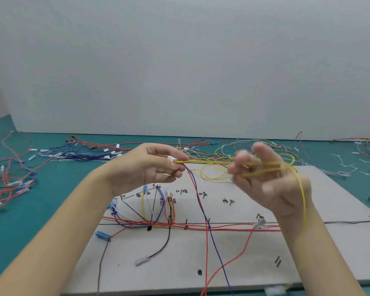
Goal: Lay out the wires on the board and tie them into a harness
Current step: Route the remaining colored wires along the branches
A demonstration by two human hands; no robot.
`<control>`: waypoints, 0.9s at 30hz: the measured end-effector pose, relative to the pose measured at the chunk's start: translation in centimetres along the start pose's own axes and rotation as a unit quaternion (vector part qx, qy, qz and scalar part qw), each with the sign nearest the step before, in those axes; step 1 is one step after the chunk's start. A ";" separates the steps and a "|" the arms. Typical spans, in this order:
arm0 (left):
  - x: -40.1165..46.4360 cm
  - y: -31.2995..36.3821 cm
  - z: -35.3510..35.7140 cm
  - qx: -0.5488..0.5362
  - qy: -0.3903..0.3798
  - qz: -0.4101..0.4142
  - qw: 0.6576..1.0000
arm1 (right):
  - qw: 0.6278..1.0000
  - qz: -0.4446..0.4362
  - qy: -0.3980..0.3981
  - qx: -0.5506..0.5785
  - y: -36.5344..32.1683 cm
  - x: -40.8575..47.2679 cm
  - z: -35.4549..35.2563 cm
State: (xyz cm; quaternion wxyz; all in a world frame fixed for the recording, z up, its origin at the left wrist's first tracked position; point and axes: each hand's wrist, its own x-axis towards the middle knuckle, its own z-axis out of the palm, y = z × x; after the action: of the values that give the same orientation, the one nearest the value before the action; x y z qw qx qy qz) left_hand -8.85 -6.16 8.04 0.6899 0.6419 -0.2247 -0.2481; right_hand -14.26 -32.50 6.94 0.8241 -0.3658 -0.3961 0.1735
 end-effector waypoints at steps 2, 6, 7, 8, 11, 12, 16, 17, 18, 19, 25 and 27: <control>0.1 0.0 0.1 -0.040 0.003 -0.014 0.999 | 0.992 0.038 -0.071 -0.097 0.3 -0.1 0.1; 0.7 -0.3 0.6 -0.047 0.063 0.021 0.997 | 0.933 0.039 0.119 -0.339 0.7 0.9 1.2; 0.8 -0.4 0.6 -0.054 0.086 0.033 0.994 | 0.885 -0.005 0.196 -0.422 1.1 1.2 1.3; 1.0 -0.5 0.5 -0.065 0.102 0.042 0.992 | 0.831 -0.048 0.247 -0.497 1.5 1.5 1.6; 1.0 -0.7 0.1 -0.083 0.093 0.051 0.991 | 0.669 -0.161 0.290 -0.665 2.3 1.9 2.3; 1.0 -0.7 0.0 -0.087 0.082 0.048 0.992 | 0.621 -0.197 0.281 -0.705 2.4 1.8 2.4; 0.9 -0.5 0.0 -0.090 0.065 0.042 0.993 | 0.529 -0.307 0.285 -0.738 2.6 1.7 2.3; 0.8 -0.5 0.0 -0.089 0.069 0.040 0.993 | 0.513 -0.320 0.293 -0.740 2.7 1.7 2.2; 0.8 -0.4 -0.1 -0.091 0.070 0.039 0.993 | 0.499 -0.326 0.299 -0.745 2.7 1.7 2.1; 0.7 -0.3 -0.3 -0.100 0.066 0.038 0.992 | 0.483 -0.326 0.303 -0.754 2.8 1.8 1.9; -0.4 -0.3 -3.3 -0.424 -0.170 0.040 0.889 | 0.421 -0.294 0.278 -0.812 2.3 1.8 0.2; -0.8 -0.3 -4.0 -0.490 -0.207 0.025 0.847 | 0.471 -0.275 0.271 -0.793 2.2 1.7 -0.2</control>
State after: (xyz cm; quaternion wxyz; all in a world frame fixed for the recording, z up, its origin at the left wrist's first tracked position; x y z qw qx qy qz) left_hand -6.95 -2.57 7.41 0.8579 0.1487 -0.2278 -0.4359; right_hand -13.00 -30.13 6.13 0.2532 -0.7641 -0.2010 -0.5582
